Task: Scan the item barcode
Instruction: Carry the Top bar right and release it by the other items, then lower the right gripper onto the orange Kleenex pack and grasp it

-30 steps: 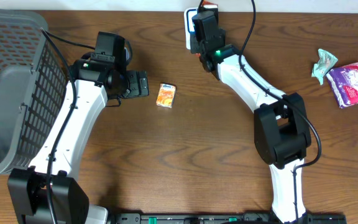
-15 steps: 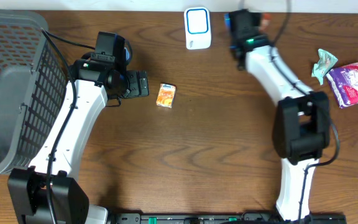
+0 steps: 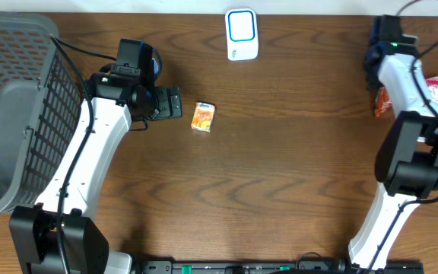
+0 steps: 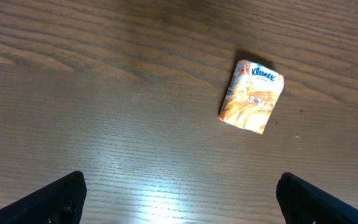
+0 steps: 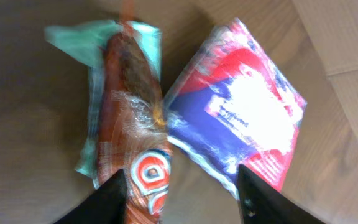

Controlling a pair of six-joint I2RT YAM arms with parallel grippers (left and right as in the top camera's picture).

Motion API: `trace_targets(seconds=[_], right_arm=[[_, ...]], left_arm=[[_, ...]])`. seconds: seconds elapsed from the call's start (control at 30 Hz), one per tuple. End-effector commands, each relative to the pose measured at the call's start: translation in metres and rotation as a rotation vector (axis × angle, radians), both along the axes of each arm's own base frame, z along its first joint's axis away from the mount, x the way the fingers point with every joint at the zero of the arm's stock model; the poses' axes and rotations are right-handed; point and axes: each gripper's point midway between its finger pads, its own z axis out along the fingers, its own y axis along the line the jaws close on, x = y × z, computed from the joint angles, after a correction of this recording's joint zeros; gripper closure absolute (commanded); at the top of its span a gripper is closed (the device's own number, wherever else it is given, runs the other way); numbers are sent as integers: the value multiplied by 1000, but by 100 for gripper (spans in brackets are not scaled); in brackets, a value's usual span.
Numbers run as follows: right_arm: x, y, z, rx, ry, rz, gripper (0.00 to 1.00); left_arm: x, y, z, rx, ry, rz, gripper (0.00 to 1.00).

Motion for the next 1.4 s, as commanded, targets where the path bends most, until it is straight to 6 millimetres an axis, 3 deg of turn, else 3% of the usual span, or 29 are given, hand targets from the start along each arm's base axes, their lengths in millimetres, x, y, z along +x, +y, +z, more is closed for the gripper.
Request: trace_targets(seconds=[0.0,0.17,0.33,0.4,0.43,0.57,0.67,0.83,0.93,1.07,1.2,1.37], right_arm=[[-7,-12,24,-22,-28,-32,36],[-7,-1,26,-5,-21,-9,32],[8,28,48,-11,-89,54,29],[16,43,63,-14,-135,85,19],[20,54,72,-12,-163,109,7],[36,120,90,121,-243,267,10],[43,201,90,370,-268,472,12],[19,339,83,801,-204,791,4],[1,393,76,906,-153,902,6],[-14,438,46,887,-77,950,9],[-29,468,8,932,-11,822,27],[-48,492,-26,999,70,733,27]], left_arm=[[-1,4,1,17,-5,2,2],[-1,4,1,17,-5,2,2],[-1,4,1,17,-5,2,2],[-1,4,1,17,-5,2,2],[-1,4,1,17,-5,2,2],[-1,4,1,17,-5,2,2],[-1,4,1,17,-5,2,2],[-1,4,1,17,-5,2,2],[-1,4,1,17,-5,2,2],[-1,4,1,17,-5,2,2],[-1,4,1,17,-5,2,2],[-1,4,1,17,-5,2,2]])
